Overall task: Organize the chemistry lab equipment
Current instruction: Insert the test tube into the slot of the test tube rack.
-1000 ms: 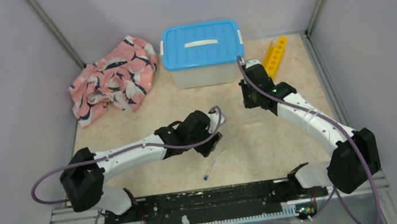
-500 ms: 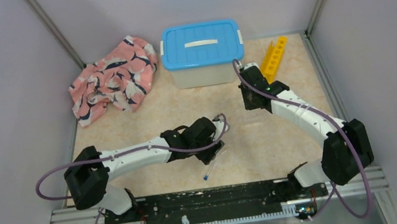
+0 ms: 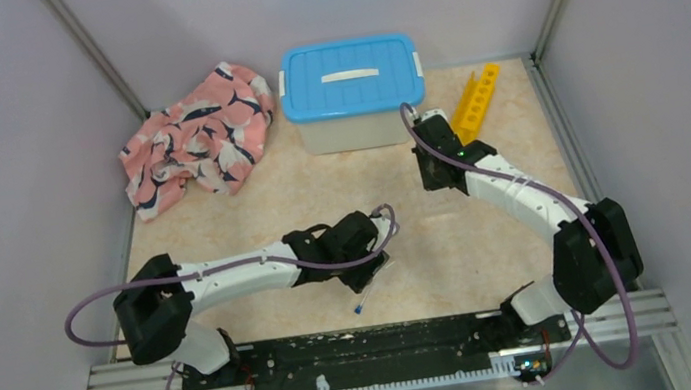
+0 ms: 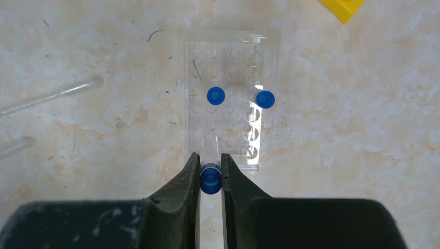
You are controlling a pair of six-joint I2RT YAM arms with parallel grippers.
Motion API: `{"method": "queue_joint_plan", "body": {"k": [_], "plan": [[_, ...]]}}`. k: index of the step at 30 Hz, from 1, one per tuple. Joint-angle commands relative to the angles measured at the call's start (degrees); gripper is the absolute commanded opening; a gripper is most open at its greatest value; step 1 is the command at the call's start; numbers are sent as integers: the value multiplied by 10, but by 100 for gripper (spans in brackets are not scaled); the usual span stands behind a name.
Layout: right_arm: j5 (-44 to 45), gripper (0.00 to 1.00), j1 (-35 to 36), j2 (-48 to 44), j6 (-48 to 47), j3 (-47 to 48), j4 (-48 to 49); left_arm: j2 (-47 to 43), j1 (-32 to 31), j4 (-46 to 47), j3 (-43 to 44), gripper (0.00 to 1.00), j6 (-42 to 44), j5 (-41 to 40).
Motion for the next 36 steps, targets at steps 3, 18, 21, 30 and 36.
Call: {"method": "queue_joint_plan", "body": {"k": [3, 18, 21, 30, 36], "plan": [[11, 1, 5, 12, -2, -1, 25, 8, -9, -11, -4, 59, -14, -8], [11, 1, 2, 37, 1, -12, 41, 2, -18, -22, -11, 59, -29, -17], [10, 2, 0, 40, 1, -14, 43, 4, -20, -22, -13, 59, -31, -17], [3, 2, -3, 53, 2, -17, 48, 9, -26, -23, -15, 58, -37, -16], [0, 2, -5, 63, 3, -16, 52, 12, -29, -25, -16, 57, -40, -17]]}}
